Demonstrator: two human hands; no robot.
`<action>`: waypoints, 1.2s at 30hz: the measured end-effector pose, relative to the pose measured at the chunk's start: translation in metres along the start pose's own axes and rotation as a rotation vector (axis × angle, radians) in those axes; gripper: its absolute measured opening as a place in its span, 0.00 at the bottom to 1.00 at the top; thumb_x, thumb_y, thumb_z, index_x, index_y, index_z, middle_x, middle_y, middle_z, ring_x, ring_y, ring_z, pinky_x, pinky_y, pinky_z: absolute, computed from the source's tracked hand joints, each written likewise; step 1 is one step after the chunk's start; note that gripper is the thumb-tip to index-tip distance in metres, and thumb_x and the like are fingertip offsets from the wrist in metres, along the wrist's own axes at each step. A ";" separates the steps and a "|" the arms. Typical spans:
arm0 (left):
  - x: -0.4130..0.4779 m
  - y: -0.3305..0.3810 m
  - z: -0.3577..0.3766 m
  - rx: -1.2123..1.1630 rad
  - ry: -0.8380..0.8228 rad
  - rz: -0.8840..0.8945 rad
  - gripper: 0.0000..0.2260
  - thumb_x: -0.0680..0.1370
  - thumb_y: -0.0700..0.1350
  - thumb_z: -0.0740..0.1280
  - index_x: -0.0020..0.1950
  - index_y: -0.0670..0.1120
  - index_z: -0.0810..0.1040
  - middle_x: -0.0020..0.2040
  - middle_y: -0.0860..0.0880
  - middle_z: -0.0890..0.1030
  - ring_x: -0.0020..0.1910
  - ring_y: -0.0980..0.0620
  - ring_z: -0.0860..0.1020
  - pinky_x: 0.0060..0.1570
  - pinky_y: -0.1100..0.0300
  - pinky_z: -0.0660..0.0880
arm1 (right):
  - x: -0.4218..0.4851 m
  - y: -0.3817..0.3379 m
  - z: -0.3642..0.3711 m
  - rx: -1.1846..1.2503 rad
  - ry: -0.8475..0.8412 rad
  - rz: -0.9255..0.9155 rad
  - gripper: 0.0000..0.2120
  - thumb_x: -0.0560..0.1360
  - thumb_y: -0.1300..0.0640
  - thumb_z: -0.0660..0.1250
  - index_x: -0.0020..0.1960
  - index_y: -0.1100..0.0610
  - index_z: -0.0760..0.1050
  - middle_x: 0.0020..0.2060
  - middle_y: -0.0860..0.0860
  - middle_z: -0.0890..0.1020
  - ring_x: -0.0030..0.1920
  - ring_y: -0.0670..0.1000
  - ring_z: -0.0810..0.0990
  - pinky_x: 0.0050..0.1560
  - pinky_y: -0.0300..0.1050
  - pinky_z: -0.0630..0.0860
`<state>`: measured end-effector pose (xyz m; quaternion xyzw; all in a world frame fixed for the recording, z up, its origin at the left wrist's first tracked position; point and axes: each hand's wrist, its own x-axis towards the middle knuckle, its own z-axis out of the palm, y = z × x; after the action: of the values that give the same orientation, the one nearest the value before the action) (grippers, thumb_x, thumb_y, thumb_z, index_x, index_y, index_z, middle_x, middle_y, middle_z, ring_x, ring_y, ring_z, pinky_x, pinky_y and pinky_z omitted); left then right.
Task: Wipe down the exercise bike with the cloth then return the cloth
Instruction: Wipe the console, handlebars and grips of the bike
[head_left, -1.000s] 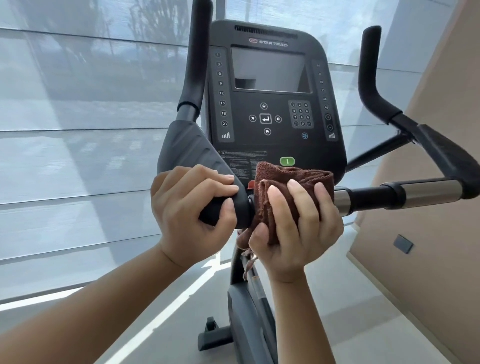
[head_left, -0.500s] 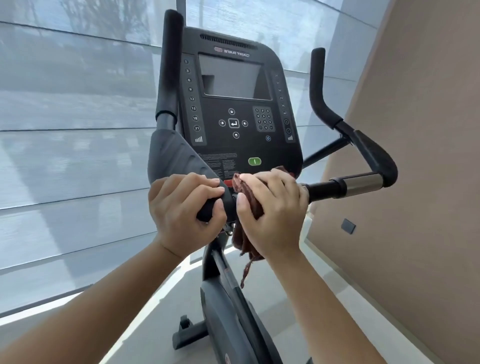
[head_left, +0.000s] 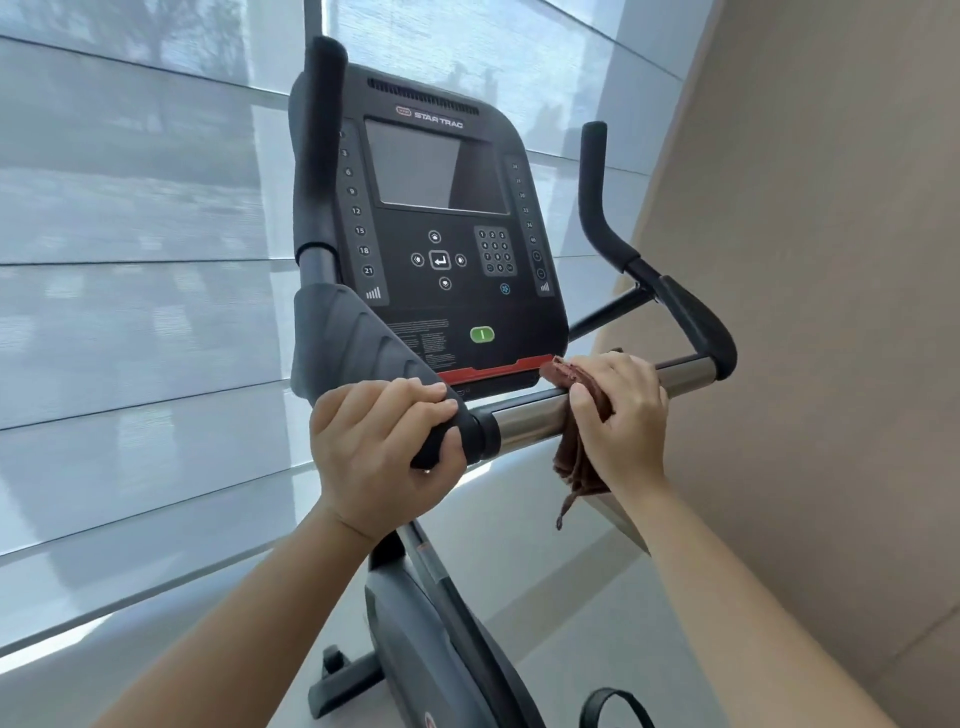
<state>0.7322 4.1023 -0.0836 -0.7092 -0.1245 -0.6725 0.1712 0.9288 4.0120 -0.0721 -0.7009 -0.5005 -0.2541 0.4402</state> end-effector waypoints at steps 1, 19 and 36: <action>0.000 -0.001 0.001 -0.005 0.013 0.011 0.08 0.68 0.44 0.66 0.33 0.44 0.82 0.37 0.51 0.84 0.33 0.48 0.80 0.35 0.58 0.71 | -0.004 -0.003 0.003 -0.009 0.007 -0.014 0.19 0.72 0.48 0.55 0.52 0.55 0.79 0.49 0.51 0.81 0.55 0.50 0.71 0.59 0.52 0.66; 0.026 0.083 0.005 0.172 -0.325 -0.176 0.08 0.71 0.44 0.64 0.44 0.44 0.81 0.48 0.47 0.82 0.49 0.46 0.78 0.48 0.54 0.66 | 0.024 0.024 -0.012 -0.010 -0.156 -0.183 0.18 0.70 0.49 0.54 0.47 0.52 0.80 0.41 0.48 0.82 0.46 0.51 0.76 0.50 0.48 0.68; 0.016 0.095 0.076 0.413 -0.346 -0.100 0.09 0.73 0.45 0.62 0.42 0.46 0.82 0.38 0.52 0.82 0.34 0.50 0.78 0.33 0.58 0.67 | 0.005 0.070 0.057 0.109 0.632 -0.282 0.16 0.73 0.48 0.54 0.51 0.53 0.77 0.49 0.53 0.80 0.57 0.57 0.74 0.58 0.55 0.69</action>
<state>0.8413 4.0463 -0.0776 -0.7568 -0.3211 -0.5092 0.2549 0.9904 4.0568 -0.1208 -0.4871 -0.4442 -0.4897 0.5706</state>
